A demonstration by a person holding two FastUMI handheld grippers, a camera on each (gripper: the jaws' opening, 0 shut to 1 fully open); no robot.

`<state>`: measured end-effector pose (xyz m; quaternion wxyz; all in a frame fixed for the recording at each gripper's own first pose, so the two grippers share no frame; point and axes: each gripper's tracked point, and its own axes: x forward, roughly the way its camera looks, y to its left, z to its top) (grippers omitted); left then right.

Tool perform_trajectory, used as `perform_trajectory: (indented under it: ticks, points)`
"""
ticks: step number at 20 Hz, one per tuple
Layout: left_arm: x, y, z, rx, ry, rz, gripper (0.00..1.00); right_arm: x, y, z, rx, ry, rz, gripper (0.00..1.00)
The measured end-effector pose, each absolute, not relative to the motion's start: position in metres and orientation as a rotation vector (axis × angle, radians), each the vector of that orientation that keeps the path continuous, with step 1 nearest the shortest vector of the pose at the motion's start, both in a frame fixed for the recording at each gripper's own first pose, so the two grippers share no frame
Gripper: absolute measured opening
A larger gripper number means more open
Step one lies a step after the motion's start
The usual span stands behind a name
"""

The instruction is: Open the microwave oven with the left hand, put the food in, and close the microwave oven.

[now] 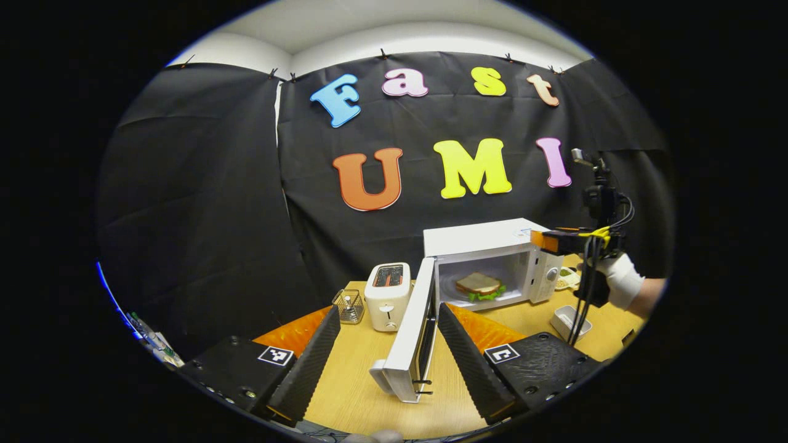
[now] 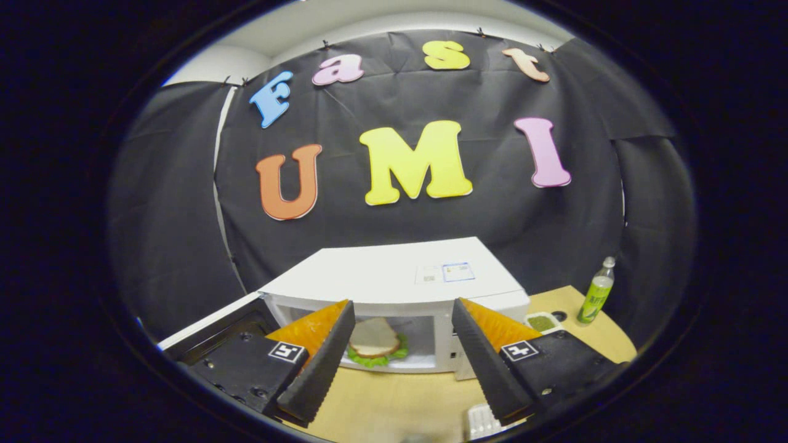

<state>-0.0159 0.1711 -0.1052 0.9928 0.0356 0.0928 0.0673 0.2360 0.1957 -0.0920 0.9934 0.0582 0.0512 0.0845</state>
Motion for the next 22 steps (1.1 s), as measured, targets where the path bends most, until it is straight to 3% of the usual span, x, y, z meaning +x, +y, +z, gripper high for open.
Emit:
perform_trajectory:
  ticks: [1, 2, 3, 10, 11, 12, 14, 15, 16, 18, 19, 20, 21, 22]
  points:
    - [-0.013, 0.17, -0.103, 0.073, 0.176, 0.129, 0.97, 0.226, 0.181, -0.083, 0.104, 0.099, 0.158, 1.0]
    - [-0.01, 0.172, -0.102, 0.077, 0.166, 0.128, 0.97, 0.215, 0.164, -0.077, 0.09, 0.097, 0.145, 1.0]
    - [-0.008, 0.172, -0.102, 0.076, 0.16, 0.122, 0.96, 0.204, 0.151, -0.071, 0.074, 0.099, 0.135, 0.91]
    - [0.008, 0.19, -0.09, 0.064, 0.084, 0.13, 0.95, 0.142, 0.087, -0.032, 0.002, 0.09, 0.077, 0.91]
    - [0.011, 0.195, -0.091, 0.061, 0.08, 0.132, 0.86, 0.138, 0.08, -0.025, 0.0, 0.084, 0.066, 1.0]
    - [0.012, 0.199, -0.095, 0.059, 0.083, 0.129, 0.83, 0.133, 0.076, -0.021, 0.004, 0.082, 0.062, 0.92]
    - [0.013, 0.205, -0.098, 0.07, 0.079, 0.13, 0.65, 0.124, 0.069, -0.012, 0.018, 0.077, 0.053, 0.92]
    - [0.015, 0.204, -0.099, 0.073, 0.073, 0.107, 0.71, 0.12, 0.064, -0.007, 0.025, 0.07, 0.045, 0.92]
    - [0.016, 0.208, -0.103, 0.071, 0.076, 0.097, 0.67, 0.116, 0.06, -0.004, 0.026, 0.07, 0.036, 0.91]
    - [0.018, 0.218, -0.117, 0.055, 0.104, 0.099, 0.39, 0.109, 0.055, 0.0, 0.04, 0.073, 0.025, 0.91]
    - [0.02, 0.226, -0.122, 0.054, 0.109, 0.113, 0.3, 0.105, 0.053, 0.003, 0.047, 0.069, 0.019, 1.0]
    - [0.019, 0.233, -0.129, 0.058, 0.116, 0.128, 0.12, 0.102, 0.049, 0.004, 0.05, 0.069, 0.011, 0.92]
    - [0.018, 0.238, -0.135, 0.074, 0.116, 0.142, 0.12, 0.099, 0.048, 0.006, 0.052, 0.071, 0.008, 0.92]
    - [0.016, 0.248, -0.144, 0.09, 0.123, 0.163, 0.05, 0.095, 0.049, 0.007, 0.055, 0.074, 0.007, 1.0]
